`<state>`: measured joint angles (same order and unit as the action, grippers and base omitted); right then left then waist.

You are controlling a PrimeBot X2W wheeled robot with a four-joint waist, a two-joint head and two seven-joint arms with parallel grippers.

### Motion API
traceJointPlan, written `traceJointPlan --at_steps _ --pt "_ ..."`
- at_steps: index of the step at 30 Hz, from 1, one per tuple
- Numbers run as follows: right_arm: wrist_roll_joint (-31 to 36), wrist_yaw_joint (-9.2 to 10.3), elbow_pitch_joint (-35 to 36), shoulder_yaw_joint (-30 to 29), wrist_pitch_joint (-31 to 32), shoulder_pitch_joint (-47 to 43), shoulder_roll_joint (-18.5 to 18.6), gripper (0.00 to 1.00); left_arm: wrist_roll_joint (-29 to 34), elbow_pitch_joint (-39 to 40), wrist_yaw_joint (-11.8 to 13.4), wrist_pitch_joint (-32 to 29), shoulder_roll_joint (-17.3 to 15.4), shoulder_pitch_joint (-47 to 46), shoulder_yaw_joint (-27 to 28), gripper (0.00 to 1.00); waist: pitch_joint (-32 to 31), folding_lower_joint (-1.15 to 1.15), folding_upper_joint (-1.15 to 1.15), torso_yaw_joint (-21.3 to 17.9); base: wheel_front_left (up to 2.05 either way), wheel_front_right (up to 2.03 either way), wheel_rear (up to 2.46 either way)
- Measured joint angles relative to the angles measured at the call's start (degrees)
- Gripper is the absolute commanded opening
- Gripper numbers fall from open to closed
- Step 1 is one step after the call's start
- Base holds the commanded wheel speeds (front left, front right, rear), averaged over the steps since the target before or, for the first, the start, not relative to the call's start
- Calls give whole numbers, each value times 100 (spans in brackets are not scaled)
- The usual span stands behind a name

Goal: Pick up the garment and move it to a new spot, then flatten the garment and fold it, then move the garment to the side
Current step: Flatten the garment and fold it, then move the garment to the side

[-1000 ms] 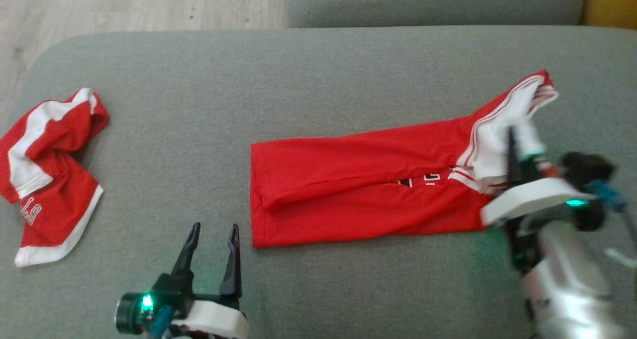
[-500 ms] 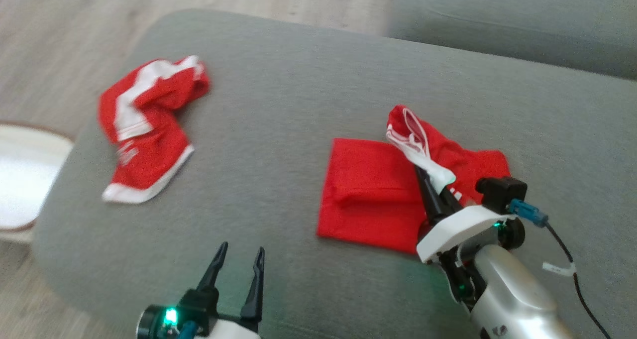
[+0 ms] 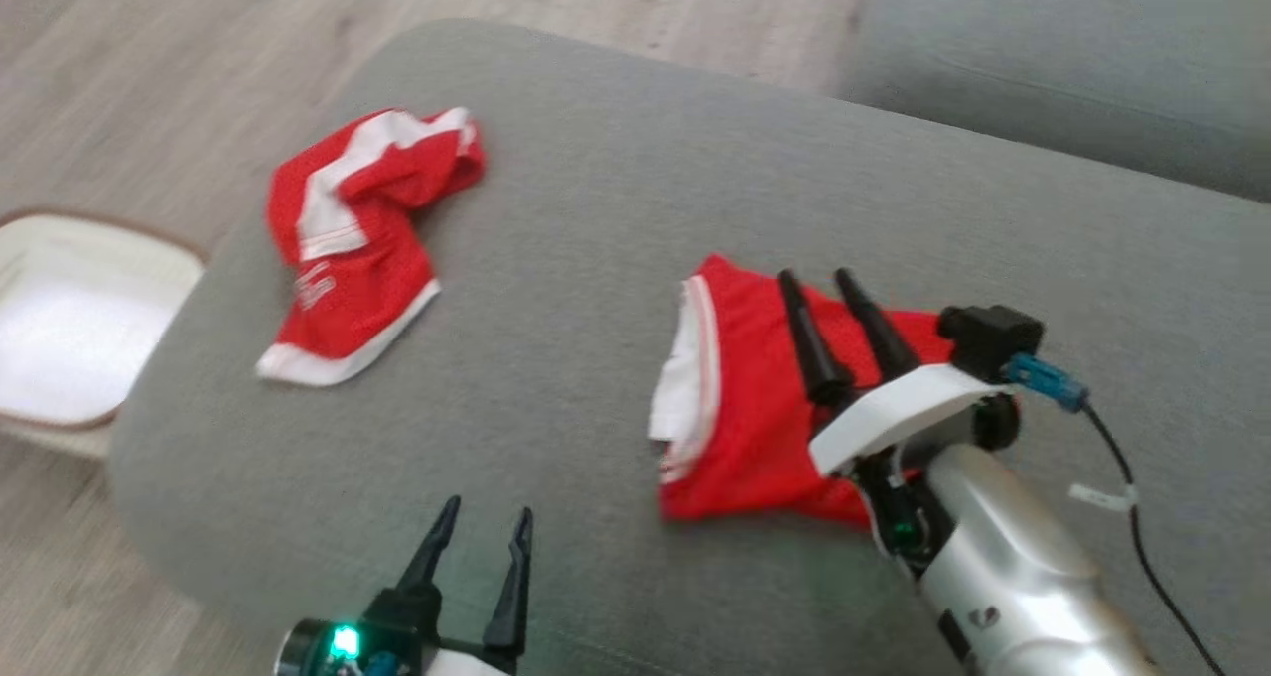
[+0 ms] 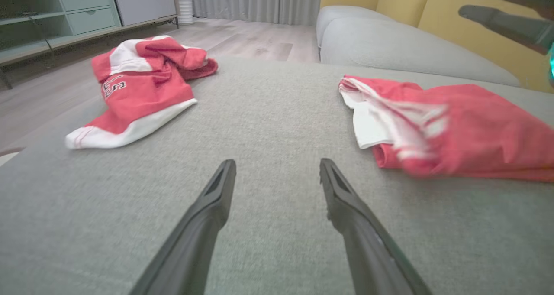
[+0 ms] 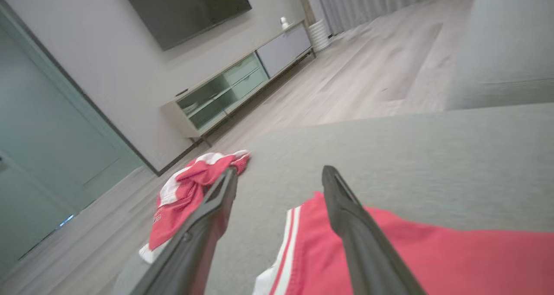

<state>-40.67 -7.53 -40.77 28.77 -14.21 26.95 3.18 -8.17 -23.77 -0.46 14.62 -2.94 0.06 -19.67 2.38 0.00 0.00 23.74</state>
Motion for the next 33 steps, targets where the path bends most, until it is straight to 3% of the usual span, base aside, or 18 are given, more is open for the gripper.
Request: traceJointPlan --at_steps 8,13,20,33 --pt "1711 0 305 -1600 -8 -570 13 100 1 124 172 0 1 -170 331 100 -22 0 0 -961 0 0 0" --pt "2209 0 487 -2169 -9 -1065 13 100 -1 152 272 0 8 -219 626 100 -21 0 0 -1531 0 0 0" --pt "2416 0 524 -2285 -9 -1511 -1 100 26 147 300 0 19 -137 1020 100 -98 0 0 -2069 0 0 0" --pt "2299 0 672 -2215 -9 -1859 -16 100 118 153 289 0 13 312 1066 100 -204 0 0 -2253 0 0 0"
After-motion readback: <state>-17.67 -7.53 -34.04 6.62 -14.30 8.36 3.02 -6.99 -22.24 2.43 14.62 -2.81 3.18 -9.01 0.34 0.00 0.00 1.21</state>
